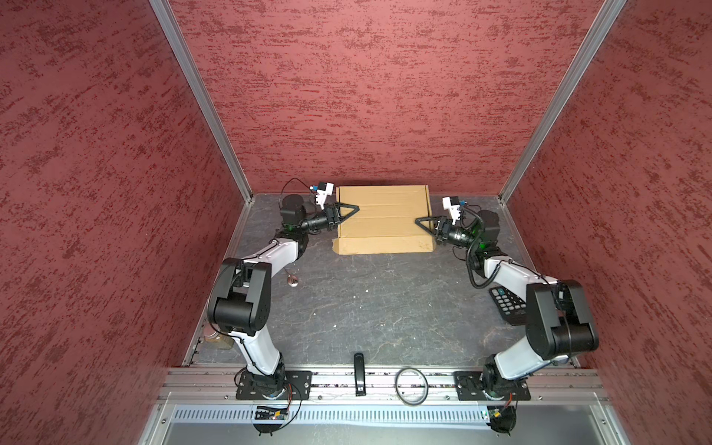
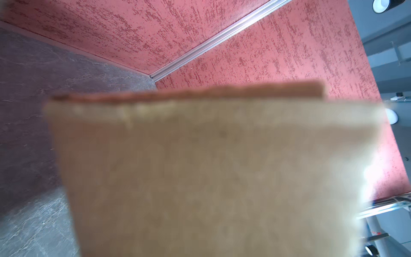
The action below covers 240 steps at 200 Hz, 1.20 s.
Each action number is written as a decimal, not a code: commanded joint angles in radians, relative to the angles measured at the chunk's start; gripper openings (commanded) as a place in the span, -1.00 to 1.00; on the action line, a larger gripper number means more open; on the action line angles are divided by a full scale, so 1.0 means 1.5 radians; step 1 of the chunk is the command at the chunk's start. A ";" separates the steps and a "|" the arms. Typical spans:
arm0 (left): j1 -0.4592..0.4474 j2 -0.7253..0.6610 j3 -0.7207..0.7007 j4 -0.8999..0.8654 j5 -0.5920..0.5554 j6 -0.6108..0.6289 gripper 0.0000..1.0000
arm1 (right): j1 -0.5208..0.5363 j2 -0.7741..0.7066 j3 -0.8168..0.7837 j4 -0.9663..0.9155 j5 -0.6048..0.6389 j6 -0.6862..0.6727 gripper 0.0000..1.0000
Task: Assemble paper box
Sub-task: Turn over the paper box at the top-center of the table.
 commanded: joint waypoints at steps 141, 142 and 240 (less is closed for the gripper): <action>0.097 -0.013 0.070 -0.399 -0.014 -0.257 -0.09 | -0.048 -0.223 0.035 -0.290 0.323 -0.574 0.75; 0.097 -0.014 0.069 -0.403 -0.015 -0.259 -0.09 | -0.048 -0.223 0.033 -0.288 0.323 -0.578 0.75; 0.097 -0.045 0.185 -0.854 0.003 -0.235 0.04 | -0.027 -0.309 -0.141 -0.180 0.190 -0.834 0.76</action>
